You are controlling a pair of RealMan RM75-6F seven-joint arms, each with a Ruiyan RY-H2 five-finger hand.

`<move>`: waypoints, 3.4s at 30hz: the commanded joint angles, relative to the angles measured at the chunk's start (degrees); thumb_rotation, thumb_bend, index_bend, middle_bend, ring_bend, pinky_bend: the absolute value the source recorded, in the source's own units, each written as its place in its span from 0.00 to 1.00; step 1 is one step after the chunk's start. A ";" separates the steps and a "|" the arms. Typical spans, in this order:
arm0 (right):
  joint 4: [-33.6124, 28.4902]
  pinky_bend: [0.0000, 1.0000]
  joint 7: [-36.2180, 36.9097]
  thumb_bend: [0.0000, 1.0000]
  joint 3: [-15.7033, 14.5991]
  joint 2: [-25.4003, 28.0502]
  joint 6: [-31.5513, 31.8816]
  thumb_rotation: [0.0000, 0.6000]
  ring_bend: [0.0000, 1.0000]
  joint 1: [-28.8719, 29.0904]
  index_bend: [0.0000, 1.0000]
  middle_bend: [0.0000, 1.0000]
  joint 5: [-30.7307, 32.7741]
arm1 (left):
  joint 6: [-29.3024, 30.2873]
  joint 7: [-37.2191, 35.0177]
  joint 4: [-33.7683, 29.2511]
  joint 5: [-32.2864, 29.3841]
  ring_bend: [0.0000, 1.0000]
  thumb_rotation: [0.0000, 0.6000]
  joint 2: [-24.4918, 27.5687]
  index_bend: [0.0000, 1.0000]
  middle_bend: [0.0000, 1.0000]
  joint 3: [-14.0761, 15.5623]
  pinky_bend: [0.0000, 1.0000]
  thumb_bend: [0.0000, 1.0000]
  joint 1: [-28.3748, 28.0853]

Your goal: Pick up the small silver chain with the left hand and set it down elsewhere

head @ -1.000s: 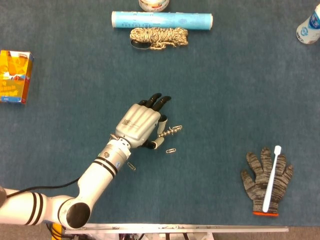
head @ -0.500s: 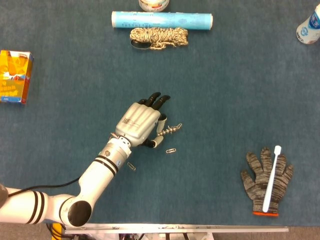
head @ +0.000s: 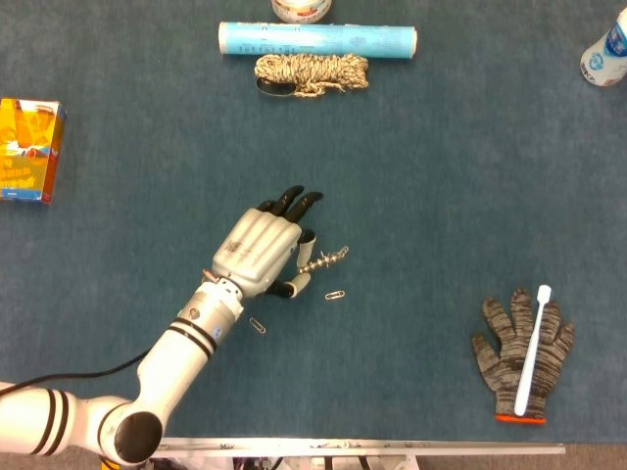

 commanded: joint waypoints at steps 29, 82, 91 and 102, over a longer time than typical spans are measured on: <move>-1.41 0.32 0.01 0.00 -0.52 0.57 -0.46 1.00 0.20 0.38 0.24 0.29 -0.82 | -2.77 -1.41 -1.88 7.75 0.01 1.00 2.20 0.66 0.10 4.68 0.23 0.33 3.44; -1.63 0.32 1.44 0.00 -0.77 0.34 -1.69 1.00 0.20 1.31 0.24 0.29 -1.21 | -0.66 -3.21 -2.69 12.54 0.01 1.00 6.86 0.66 0.10 7.39 0.23 0.33 9.00; -1.92 0.32 1.22 0.00 -0.85 0.42 -1.95 1.00 0.20 1.42 0.24 0.29 -1.04 | -0.37 -6.73 -3.70 15.93 0.01 1.00 9.67 0.67 0.10 8.93 0.23 0.33 10.85; -2.11 0.32 1.07 0.00 -1.00 0.43 -2.02 1.00 0.20 1.44 0.24 0.29 -1.00 | -1.64 -9.19 -2.67 17.60 0.01 1.00 11.31 0.67 0.10 9.65 0.24 0.33 12.11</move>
